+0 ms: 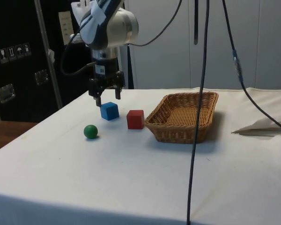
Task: Place all non-red objects into the basket.
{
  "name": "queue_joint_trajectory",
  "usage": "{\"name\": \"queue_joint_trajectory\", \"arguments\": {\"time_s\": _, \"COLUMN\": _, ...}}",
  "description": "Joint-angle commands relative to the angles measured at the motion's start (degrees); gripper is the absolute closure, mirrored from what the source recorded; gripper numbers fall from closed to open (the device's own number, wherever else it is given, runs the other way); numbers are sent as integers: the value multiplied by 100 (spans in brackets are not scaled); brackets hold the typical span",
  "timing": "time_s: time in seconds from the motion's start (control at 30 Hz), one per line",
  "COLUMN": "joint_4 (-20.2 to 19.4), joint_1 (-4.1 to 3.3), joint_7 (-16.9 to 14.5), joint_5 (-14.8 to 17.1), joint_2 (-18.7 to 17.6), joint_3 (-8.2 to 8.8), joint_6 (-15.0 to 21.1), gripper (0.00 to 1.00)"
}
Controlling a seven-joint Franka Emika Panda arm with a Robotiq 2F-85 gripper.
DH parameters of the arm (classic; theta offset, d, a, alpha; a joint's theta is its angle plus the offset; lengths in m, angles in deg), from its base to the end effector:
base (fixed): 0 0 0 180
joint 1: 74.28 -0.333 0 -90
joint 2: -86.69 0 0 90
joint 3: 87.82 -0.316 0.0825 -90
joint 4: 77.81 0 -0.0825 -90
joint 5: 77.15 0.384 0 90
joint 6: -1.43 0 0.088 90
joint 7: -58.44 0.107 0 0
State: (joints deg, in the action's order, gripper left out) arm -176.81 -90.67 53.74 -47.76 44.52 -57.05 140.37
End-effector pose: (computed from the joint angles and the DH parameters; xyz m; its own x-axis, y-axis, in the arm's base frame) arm 0.6628 -0.1291 0.2115 0.9105 -0.4013 0.0993 -0.4026 -0.9153 -0.0076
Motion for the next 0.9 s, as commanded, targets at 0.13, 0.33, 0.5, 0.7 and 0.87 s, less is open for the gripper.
{"name": "queue_joint_trajectory", "arguments": {"time_s": 0.13, "joint_4": 40, "joint_1": 46, "joint_7": -34, "joint_5": 201, "joint_2": -120, "joint_3": -86, "joint_6": 155, "gripper": 0}}
{"name": "queue_joint_trajectory", "arguments": {"time_s": 0.33, "joint_4": 86, "joint_1": 34, "joint_7": -17, "joint_5": 281, "joint_2": -229, "joint_3": -80, "joint_6": 218, "gripper": 0}}
{"name": "queue_joint_trajectory", "arguments": {"time_s": 0.5, "joint_4": 160, "joint_1": 29, "joint_7": -6, "joint_5": 309, "joint_2": -298, "joint_3": -74, "joint_6": 223, "gripper": 0}}
{"name": "queue_joint_trajectory", "arguments": {"time_s": 0.7, "joint_4": 223, "joint_1": 0, "joint_7": 23, "joint_5": 292, "joint_2": -390, "joint_3": -34, "joint_6": 195, "gripper": 0}}
{"name": "queue_joint_trajectory", "arguments": {"time_s": 0.87, "joint_4": 258, "joint_1": 29, "joint_7": 11, "joint_5": 378, "joint_2": -510, "joint_3": -86, "joint_6": 321, "gripper": 0}}
